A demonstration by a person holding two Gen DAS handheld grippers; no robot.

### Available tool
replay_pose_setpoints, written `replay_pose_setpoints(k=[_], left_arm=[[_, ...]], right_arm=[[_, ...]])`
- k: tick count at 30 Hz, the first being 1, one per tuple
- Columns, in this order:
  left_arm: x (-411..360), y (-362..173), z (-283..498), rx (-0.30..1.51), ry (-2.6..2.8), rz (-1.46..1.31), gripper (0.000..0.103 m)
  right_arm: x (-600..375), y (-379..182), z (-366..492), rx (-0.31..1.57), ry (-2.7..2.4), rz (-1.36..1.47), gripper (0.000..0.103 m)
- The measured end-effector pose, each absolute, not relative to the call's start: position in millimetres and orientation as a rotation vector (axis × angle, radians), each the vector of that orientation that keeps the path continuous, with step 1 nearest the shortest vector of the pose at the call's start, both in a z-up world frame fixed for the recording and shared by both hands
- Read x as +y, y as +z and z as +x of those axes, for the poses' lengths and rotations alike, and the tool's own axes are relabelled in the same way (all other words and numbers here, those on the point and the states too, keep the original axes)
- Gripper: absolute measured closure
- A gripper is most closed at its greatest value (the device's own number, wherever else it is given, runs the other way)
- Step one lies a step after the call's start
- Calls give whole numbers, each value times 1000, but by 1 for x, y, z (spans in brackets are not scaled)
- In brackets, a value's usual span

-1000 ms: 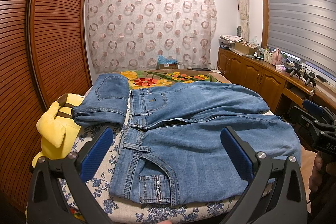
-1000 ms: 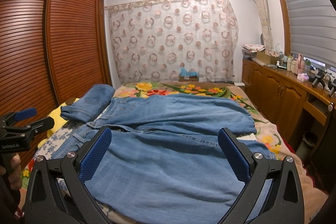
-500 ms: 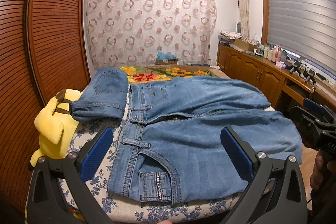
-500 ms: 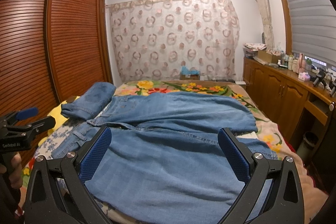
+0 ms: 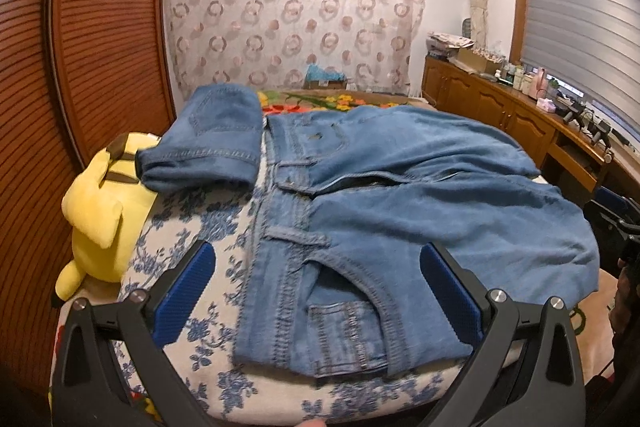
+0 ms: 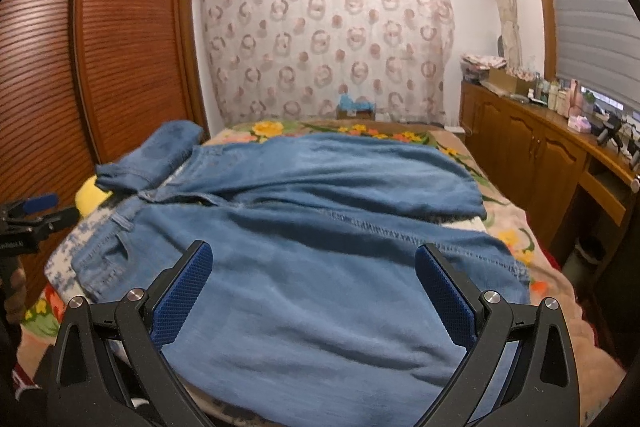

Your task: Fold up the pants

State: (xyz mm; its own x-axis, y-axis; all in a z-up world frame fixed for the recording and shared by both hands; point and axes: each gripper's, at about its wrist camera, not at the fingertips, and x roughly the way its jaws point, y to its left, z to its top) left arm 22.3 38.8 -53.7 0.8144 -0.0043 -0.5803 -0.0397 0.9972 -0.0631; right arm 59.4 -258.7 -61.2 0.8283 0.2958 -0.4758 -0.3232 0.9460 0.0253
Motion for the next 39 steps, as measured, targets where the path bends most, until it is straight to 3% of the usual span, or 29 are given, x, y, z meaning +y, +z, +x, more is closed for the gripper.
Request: replay_pose_setpoints(k=[14, 19, 27, 34, 37, 39], left_arm=[[79, -96, 17, 710, 25, -127, 1], [87, -110, 12, 737, 16, -140, 10], [95, -129, 3, 773, -16, -184, 34], [92, -134, 2, 763, -18, -169, 37], [91, -134, 2, 756, -34, -170, 47], [88, -133, 3, 753, -47, -175, 64]], right_arm=[[-256, -110, 84, 624, 328, -110, 0], [-254, -120, 88, 655, 328, -124, 0], [-252, -128, 90, 682, 331, -139, 0], [-254, -134, 90, 701, 331, -144, 0], [-255, -137, 91, 708, 328, -143, 0], [-258, -139, 92, 717, 326, -140, 0]])
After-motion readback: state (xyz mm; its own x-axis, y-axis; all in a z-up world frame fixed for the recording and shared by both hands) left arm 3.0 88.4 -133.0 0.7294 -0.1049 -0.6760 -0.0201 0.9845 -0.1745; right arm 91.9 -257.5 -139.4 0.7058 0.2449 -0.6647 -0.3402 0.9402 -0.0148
